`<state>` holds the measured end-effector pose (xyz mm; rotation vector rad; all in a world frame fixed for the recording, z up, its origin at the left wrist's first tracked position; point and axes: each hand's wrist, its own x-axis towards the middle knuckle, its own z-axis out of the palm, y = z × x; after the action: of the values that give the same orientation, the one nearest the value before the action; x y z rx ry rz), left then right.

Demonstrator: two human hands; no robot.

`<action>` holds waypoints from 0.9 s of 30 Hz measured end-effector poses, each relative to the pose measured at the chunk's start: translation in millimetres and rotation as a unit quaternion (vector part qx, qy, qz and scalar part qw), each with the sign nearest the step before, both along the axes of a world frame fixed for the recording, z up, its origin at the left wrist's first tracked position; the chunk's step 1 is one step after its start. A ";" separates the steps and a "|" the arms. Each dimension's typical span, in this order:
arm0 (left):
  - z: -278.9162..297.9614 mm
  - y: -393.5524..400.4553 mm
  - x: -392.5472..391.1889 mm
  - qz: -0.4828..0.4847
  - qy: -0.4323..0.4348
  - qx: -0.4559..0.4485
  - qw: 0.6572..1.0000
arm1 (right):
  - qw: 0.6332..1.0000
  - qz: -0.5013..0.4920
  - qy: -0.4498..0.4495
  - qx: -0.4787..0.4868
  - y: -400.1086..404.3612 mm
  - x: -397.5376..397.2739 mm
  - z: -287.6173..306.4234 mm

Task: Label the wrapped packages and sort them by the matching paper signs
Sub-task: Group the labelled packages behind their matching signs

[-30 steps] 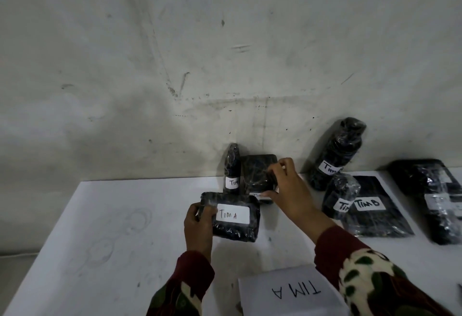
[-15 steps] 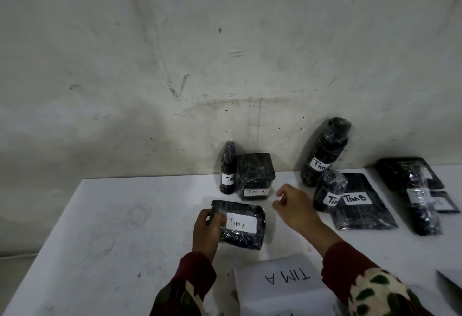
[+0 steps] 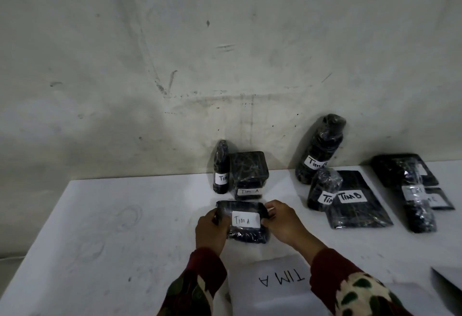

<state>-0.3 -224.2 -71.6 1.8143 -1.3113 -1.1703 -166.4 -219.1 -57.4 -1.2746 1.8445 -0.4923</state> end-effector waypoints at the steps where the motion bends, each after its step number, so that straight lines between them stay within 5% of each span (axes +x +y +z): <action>1: -0.1 -1.7 0.5 0.006 -0.020 -0.005 1.000 | 1.000 -0.002 0.003 -0.001 -0.3 0.3 -1.8; 13: 18.7 19.9 3.9 0.014 -0.064 -0.039 0.997 | 0.998 -0.028 0.049 -0.025 31.0 -16.0 16.2; 27: 28.6 88.9 14.4 -0.040 -0.118 -0.008 0.992 | 0.995 0.021 0.023 0.096 134.7 -15.8 30.4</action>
<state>14.2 -135.3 -43.0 1.9508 -1.5338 -1.0066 -182.1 -84.4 -26.9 -1.2010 1.8495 -0.2587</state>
